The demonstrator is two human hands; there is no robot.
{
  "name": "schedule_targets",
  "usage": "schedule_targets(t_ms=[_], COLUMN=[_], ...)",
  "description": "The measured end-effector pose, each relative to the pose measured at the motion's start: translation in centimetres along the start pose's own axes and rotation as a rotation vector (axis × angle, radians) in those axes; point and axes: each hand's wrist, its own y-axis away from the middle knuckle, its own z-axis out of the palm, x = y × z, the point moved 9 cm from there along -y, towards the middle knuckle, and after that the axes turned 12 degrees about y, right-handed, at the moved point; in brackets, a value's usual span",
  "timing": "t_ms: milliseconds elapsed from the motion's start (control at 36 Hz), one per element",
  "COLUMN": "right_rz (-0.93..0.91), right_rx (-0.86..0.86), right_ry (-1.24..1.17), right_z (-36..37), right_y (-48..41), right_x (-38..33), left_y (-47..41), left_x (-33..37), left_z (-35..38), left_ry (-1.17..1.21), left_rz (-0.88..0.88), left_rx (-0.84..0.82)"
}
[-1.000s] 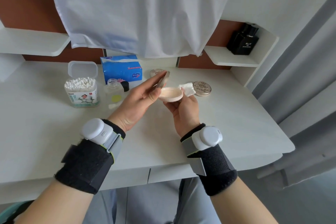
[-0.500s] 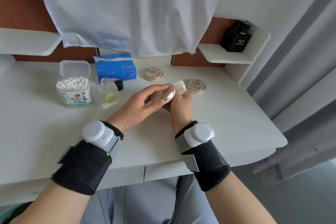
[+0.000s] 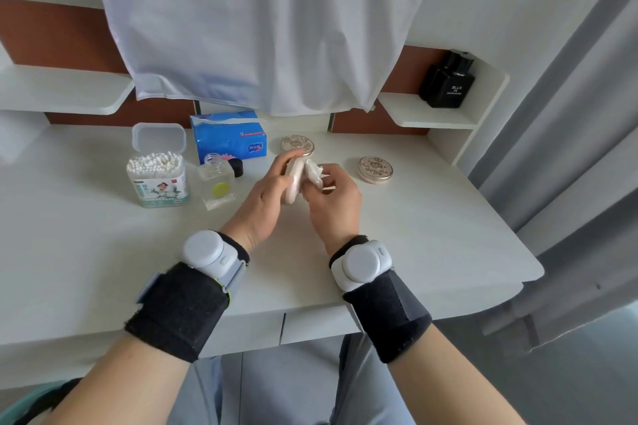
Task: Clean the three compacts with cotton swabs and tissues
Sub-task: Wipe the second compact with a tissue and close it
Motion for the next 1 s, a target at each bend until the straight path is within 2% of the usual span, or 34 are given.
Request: schedule_targets(t_ms=[139,278,389,556,667,806,917,1000], right_rz=[-0.112,-0.215,-0.276,-0.132,-0.063,-0.072,-0.120,-0.148], right_rx=[0.008,-0.026,0.015,-0.021,-0.128,-0.272,-0.261,-0.200], right_ry=[0.093,0.011,-0.041,0.026,0.094,-0.092,-0.207,-0.285], right_z=[0.2,0.6,0.0,0.1,1.7,2.6,2.3,1.5], right_y=[1.2,3.1,2.8,-0.1,0.1,2.1,1.7,0.9], right_x=[-1.5,-3.2,-4.0,-2.9,-1.2,-1.7,-2.2,-2.6], left_y=[-0.4,-0.6,-0.5,-0.6,-0.7,-0.6,-0.8,-0.9], left_x=[-0.3,-0.4,-0.2,-0.2,-0.1,-0.2,0.1,-0.3], left_z=[-0.9,-0.8,-0.1,-0.7,-1.4,-1.9,-1.4,-0.8], left_ry=[0.175,0.244,0.270,0.242,0.249,0.231,0.162,0.091], left_rz=[-0.025,-0.040,-0.040,-0.011,0.013,0.009,0.015,-0.007], left_rx=[0.081,0.124,0.083,0.099,0.158,0.175,0.171,0.108])
